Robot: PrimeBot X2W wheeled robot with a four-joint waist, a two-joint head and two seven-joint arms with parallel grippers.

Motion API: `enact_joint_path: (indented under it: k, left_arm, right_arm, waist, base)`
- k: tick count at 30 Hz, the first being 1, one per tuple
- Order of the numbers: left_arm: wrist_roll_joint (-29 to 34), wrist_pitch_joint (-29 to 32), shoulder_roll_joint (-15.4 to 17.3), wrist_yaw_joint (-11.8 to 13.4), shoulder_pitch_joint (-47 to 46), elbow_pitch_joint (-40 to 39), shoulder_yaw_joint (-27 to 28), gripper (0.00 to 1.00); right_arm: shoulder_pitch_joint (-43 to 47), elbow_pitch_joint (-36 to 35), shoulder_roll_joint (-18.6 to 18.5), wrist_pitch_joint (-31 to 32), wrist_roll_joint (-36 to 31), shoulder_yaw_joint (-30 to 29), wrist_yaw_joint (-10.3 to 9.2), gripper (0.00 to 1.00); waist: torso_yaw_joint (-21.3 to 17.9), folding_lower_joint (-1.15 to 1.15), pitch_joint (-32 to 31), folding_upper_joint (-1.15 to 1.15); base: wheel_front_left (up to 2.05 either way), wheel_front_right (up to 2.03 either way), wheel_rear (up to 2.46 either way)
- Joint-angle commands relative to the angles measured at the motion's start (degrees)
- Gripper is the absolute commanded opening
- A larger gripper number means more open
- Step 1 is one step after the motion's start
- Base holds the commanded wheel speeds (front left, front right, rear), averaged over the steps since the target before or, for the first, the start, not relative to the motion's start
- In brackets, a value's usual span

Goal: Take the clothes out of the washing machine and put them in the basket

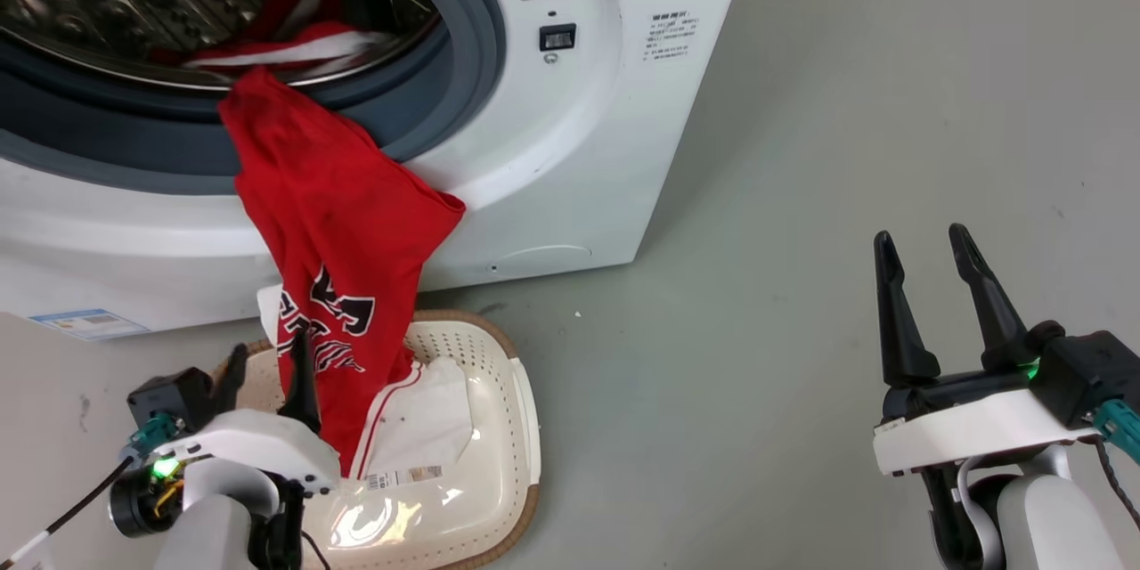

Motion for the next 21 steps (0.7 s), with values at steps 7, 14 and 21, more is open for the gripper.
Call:
enact_joint_path:
  k: [7, 14, 21]
  left_arm:
    - [6.1, -0.1, -0.7, -1.0, 0.6, -5.9, 2.8, 1.0]
    - [7.2, 2.0, 2.0, -2.7, -6.1, 0.3, -0.2, 1.0]
    - [6.0, 13.1, 5.9, -3.3, -15.1, 7.1, -3.5, 1.0]
  right_arm:
    - [2.0, -0.7, 0.0, 0.7, 0.4, 0.0, -0.02, 1.0]
    - [2.8, -0.7, 0.0, 0.9, 1.3, 0.4, -0.02, 1.0]
    - [1.7, -0.3, 0.0, 0.2, 2.6, 1.3, -0.02, 1.0]
  waist:
    - [0.2, 0.01, -2.9, 0.0]
    - [-0.8, 0.01, -3.5, 0.0]
    - [-2.9, 0.01, -0.8, 0.0]
  base:
    - [0.0, 0.0, 0.0]
    - [0.0, 0.0, 0.0]
    - [0.0, 0.0, 0.0]
